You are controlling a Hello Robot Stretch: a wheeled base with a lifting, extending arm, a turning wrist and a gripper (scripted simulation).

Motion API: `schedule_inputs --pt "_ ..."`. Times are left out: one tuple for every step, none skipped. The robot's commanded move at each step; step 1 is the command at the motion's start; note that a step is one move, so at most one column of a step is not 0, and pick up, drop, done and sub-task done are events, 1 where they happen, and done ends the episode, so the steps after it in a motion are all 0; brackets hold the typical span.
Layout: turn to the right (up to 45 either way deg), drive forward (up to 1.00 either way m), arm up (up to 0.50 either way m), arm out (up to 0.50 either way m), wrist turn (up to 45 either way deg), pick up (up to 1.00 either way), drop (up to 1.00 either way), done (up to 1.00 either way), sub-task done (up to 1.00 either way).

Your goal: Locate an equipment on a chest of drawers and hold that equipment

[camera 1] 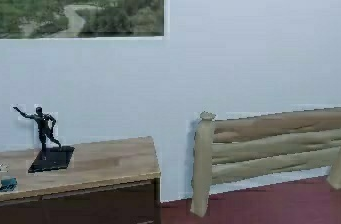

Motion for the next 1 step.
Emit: schedule_inputs --pt "39.0 0.0 0.0 0.0 0.0 0.0 0.0 0.0 0.0"
